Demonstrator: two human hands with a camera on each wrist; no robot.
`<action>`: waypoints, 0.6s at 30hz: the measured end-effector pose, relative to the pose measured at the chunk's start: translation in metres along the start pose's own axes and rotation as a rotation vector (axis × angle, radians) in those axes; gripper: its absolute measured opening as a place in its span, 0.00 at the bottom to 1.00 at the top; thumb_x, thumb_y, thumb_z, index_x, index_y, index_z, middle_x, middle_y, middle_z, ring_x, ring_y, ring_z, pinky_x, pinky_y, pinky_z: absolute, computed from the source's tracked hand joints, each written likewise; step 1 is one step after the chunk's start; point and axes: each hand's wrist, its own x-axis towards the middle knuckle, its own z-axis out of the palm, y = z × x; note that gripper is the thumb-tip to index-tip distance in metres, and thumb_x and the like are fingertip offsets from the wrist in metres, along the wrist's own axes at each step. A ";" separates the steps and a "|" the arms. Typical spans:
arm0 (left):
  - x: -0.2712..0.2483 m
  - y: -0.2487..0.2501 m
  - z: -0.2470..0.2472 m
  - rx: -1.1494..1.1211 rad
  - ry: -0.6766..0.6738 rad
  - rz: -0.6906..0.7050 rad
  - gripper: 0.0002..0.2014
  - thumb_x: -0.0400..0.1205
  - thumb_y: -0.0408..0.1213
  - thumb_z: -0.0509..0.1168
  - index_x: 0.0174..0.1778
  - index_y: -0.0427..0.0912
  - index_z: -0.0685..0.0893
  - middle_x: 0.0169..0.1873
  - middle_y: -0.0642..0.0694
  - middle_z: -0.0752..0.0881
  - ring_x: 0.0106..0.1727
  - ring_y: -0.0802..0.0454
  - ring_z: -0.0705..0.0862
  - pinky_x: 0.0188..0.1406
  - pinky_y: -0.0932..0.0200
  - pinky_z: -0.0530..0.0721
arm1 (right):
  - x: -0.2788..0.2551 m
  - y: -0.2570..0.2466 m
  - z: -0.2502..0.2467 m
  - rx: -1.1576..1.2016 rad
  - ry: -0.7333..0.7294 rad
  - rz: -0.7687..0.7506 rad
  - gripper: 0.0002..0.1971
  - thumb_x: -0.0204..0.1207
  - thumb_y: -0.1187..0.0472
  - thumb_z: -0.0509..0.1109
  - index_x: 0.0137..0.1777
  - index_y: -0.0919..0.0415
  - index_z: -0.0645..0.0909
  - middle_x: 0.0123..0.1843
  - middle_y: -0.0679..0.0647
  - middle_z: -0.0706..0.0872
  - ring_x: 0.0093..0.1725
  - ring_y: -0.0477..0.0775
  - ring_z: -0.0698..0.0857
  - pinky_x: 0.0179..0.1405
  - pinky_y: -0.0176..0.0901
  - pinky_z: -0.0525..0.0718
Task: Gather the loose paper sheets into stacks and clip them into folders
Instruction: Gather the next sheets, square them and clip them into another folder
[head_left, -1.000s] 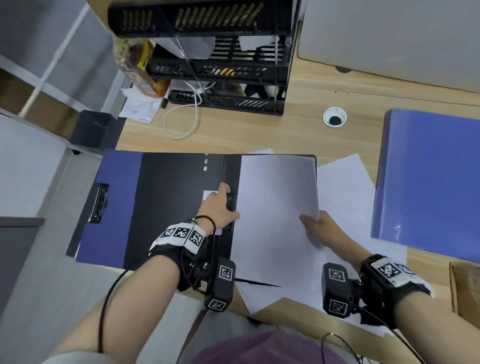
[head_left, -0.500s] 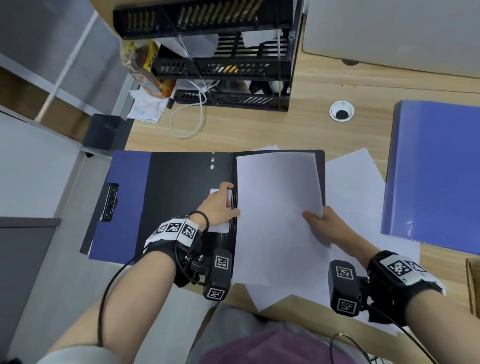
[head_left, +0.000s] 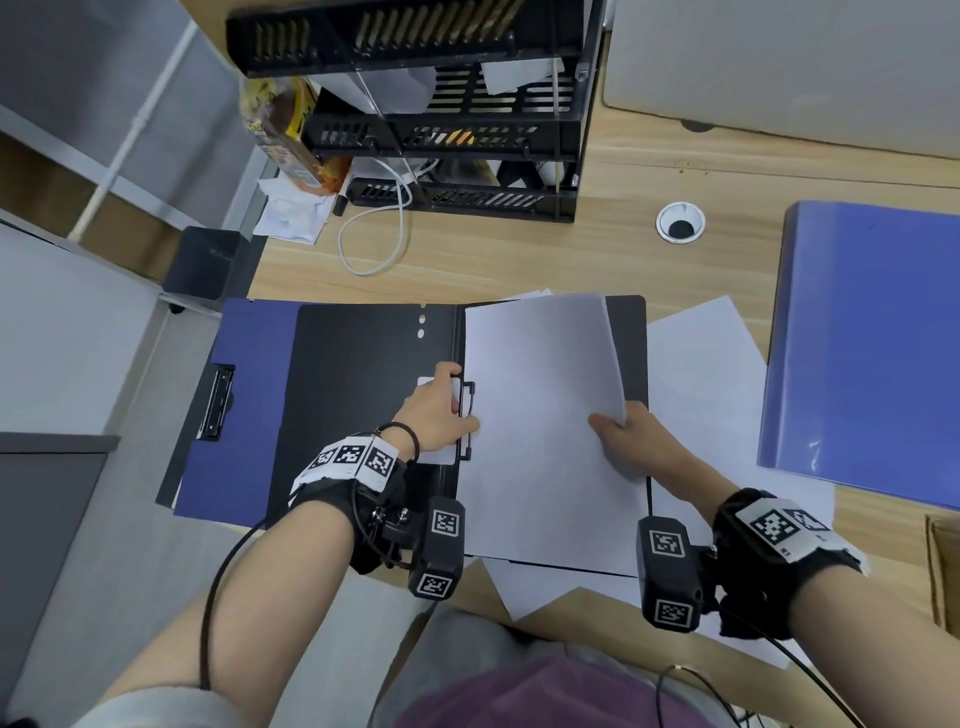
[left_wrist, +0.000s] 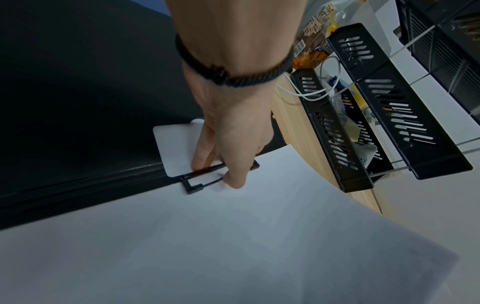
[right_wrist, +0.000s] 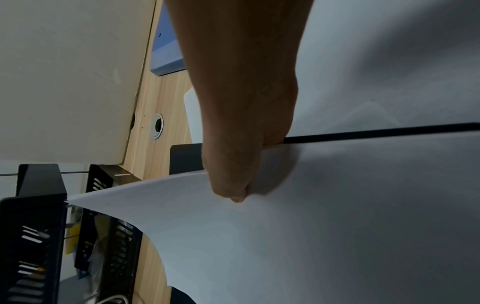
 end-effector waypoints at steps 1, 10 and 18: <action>0.000 0.000 0.000 0.006 0.003 0.004 0.37 0.75 0.41 0.70 0.76 0.48 0.59 0.48 0.44 0.81 0.46 0.44 0.85 0.53 0.46 0.86 | 0.000 -0.001 0.000 0.001 0.005 0.001 0.12 0.85 0.60 0.57 0.42 0.57 0.79 0.35 0.50 0.81 0.36 0.51 0.79 0.35 0.40 0.76; 0.001 0.014 0.007 0.175 0.024 0.057 0.48 0.76 0.41 0.68 0.83 0.59 0.41 0.42 0.42 0.77 0.41 0.46 0.78 0.41 0.57 0.76 | -0.004 0.001 -0.014 0.001 -0.070 0.027 0.08 0.83 0.54 0.65 0.59 0.53 0.79 0.46 0.51 0.85 0.42 0.51 0.84 0.35 0.37 0.81; 0.011 0.010 0.005 0.176 -0.026 0.081 0.48 0.74 0.42 0.68 0.82 0.65 0.42 0.40 0.40 0.80 0.38 0.45 0.82 0.36 0.59 0.77 | -0.016 0.023 -0.047 0.052 0.280 0.082 0.09 0.83 0.54 0.63 0.54 0.59 0.75 0.39 0.58 0.81 0.32 0.54 0.77 0.31 0.43 0.75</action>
